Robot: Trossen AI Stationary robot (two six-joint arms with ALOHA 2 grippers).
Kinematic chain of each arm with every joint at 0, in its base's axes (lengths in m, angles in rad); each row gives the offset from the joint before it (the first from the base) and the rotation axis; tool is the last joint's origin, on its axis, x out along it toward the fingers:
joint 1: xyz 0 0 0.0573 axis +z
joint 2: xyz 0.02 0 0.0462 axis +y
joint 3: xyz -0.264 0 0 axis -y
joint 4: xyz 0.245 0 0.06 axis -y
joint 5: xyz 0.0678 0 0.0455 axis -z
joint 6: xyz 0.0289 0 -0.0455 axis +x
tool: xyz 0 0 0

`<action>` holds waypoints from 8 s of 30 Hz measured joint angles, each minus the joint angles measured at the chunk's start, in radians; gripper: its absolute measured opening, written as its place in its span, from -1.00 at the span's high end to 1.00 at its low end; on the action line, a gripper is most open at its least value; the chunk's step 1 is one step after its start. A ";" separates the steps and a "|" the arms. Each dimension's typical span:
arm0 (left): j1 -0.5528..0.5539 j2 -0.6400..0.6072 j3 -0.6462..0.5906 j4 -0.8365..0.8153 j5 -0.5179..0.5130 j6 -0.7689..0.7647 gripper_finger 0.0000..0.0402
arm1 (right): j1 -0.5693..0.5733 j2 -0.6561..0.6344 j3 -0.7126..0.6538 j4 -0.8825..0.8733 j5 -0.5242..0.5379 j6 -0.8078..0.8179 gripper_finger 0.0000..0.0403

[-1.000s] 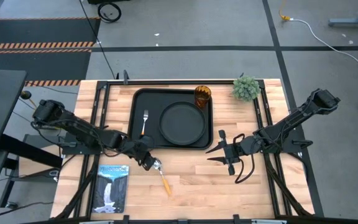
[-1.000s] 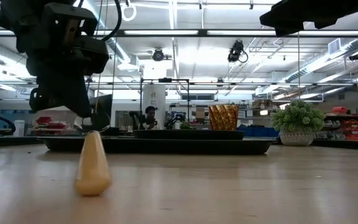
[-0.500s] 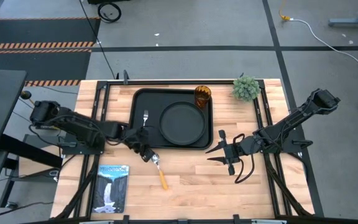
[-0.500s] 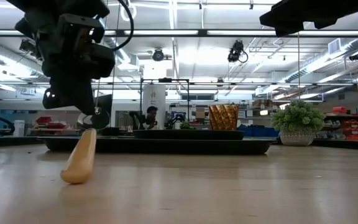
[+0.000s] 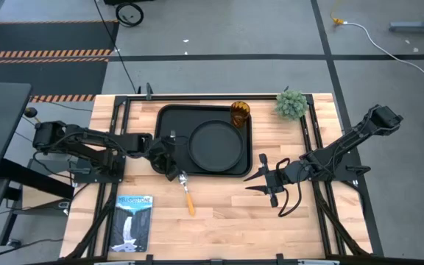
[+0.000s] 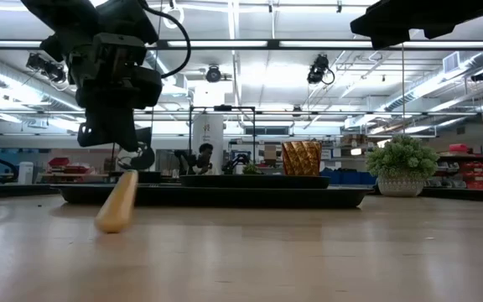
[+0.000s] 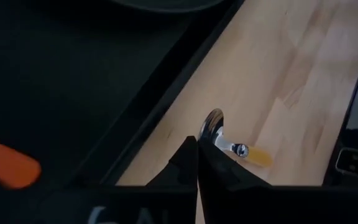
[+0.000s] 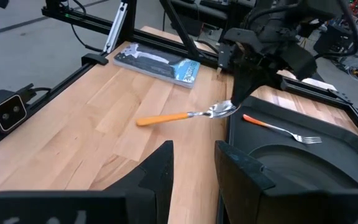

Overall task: Pick and place plate/cup/fork/spoon on tray
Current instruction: Put the yellow spoon on the black serving tray beside the orange fork, then return to Home Position

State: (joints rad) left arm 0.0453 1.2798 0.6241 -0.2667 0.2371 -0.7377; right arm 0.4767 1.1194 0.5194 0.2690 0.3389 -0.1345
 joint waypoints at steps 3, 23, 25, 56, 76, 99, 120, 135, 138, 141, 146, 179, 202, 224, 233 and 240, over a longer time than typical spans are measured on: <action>0.042 -0.025 0.000 -0.035 0.013 0.042 1.00 | 0.000 0.000 0.000 0.004 0.000 0.000 0.39; 0.318 -0.070 0.000 -0.113 0.237 0.257 1.00 | 0.000 0.009 0.000 0.037 0.000 -0.014 0.39; 0.348 -0.070 0.000 -0.112 0.252 0.280 1.00 | 0.000 0.009 0.000 0.038 0.000 -0.019 0.39; 0.753 0.197 0.406 -0.526 0.323 0.794 1.00 | 0.000 0.009 0.000 0.082 0.012 -0.014 0.39; 0.782 0.517 0.640 -0.660 0.268 1.103 1.00 | 0.000 0.009 0.000 0.096 0.061 0.057 0.39; 0.764 0.547 0.640 -0.599 0.223 1.061 1.00 | 0.000 0.009 0.000 0.097 0.080 0.079 0.39; 0.704 0.547 0.639 -0.580 0.208 0.963 0.97 | 0.008 0.009 0.000 0.104 0.079 0.072 0.39; 0.684 0.547 0.639 -0.558 0.079 1.006 0.61 | 0.017 0.009 0.000 0.104 0.079 0.071 0.39; 0.675 0.547 0.639 -0.559 0.069 0.992 0.44 | 0.017 0.009 0.000 0.104 0.079 0.071 0.39; 0.669 0.547 0.639 -0.559 0.053 0.981 0.31 | 0.017 0.009 0.000 0.104 0.079 0.072 0.39; 0.662 0.546 0.639 -0.571 0.044 0.967 0.23 | 0.017 0.009 0.000 0.103 0.079 0.072 0.39; 0.242 0.392 0.639 -0.468 0.045 0.858 0.42 | -0.101 -0.450 -0.243 0.064 0.085 0.198 0.49; 0.224 0.198 0.639 -0.094 -0.086 0.993 0.42 | -0.102 -0.861 -0.315 -0.010 0.132 -0.025 0.63; 0.040 0.170 0.417 0.244 -0.058 1.010 0.44 | -0.127 -1.114 -0.513 0.291 0.502 -0.105 0.82; 0.041 0.020 0.178 0.425 0.019 0.942 0.63 | -0.127 -1.114 -0.492 0.293 1.063 -0.012 0.84; 0.036 -0.061 0.093 0.439 0.007 0.880 0.72 | -0.126 -1.114 -0.513 0.258 0.748 0.062 0.84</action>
State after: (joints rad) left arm 0.0816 1.2185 0.7170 0.1725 0.2437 0.1423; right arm 0.3508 0.0056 0.0059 0.5272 1.0868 -0.0722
